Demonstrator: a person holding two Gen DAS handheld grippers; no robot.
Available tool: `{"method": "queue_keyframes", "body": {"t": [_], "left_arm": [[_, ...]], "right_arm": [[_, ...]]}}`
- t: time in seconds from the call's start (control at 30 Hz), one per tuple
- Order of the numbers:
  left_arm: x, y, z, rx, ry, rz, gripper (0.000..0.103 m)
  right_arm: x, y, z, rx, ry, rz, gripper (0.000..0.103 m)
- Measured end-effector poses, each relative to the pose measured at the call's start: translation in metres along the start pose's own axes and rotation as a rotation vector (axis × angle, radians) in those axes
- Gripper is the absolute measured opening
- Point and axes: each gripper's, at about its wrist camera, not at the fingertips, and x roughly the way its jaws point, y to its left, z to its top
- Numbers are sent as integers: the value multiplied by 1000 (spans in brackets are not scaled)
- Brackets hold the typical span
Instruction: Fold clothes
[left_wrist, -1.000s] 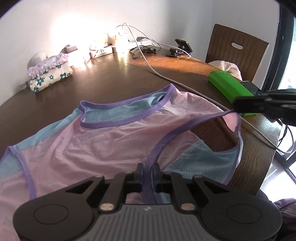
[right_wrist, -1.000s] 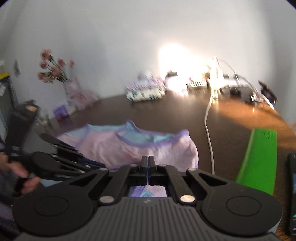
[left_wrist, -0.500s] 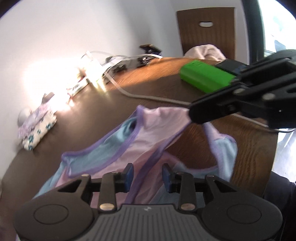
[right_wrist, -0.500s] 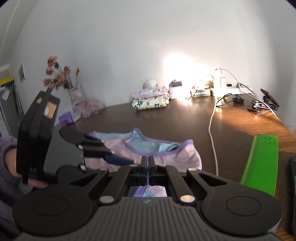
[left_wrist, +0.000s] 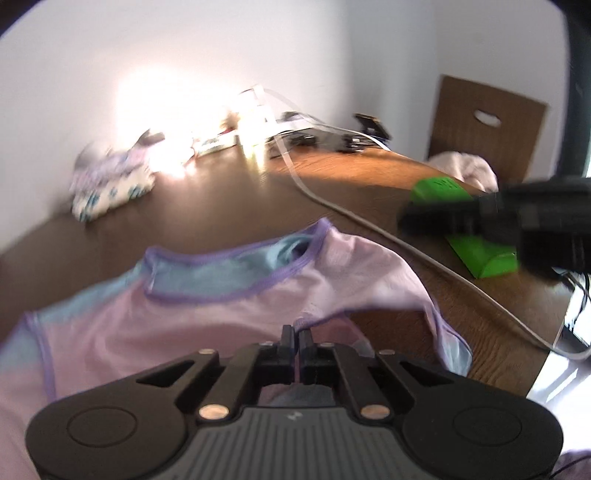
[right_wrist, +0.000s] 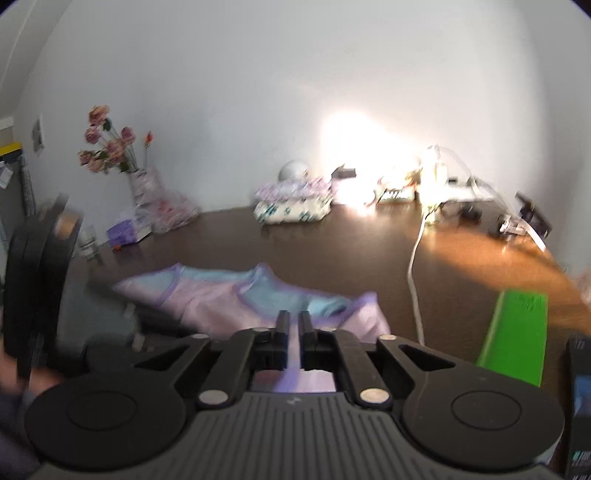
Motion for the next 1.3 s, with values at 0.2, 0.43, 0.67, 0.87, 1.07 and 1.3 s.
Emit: {"method": "queue_keyframes", "body": {"t": [0.2,0.43,0.67,0.87,1.07,1.3], "left_arm": [[-1,15,-13,-133,-24,5,1],[-1,20,-21,-179,-53,-23,1],[0,28,-25,-219,-63,-64,1],[2,32,-26,-240,-65,-84,1],[3,35,-26,-248,-69,-99,1],[-1,43,-26,-308,-89,-117,1]], "right_arm": [[75,11,29,-107,182,-22,35],[153,36,18,-227,338,48,28],[166,28,18,-239,371,15,23],[171,25,24,-285,427,80,23],[171,31,21,-331,441,115,8],[154,33,31,-298,336,96,4]]}}
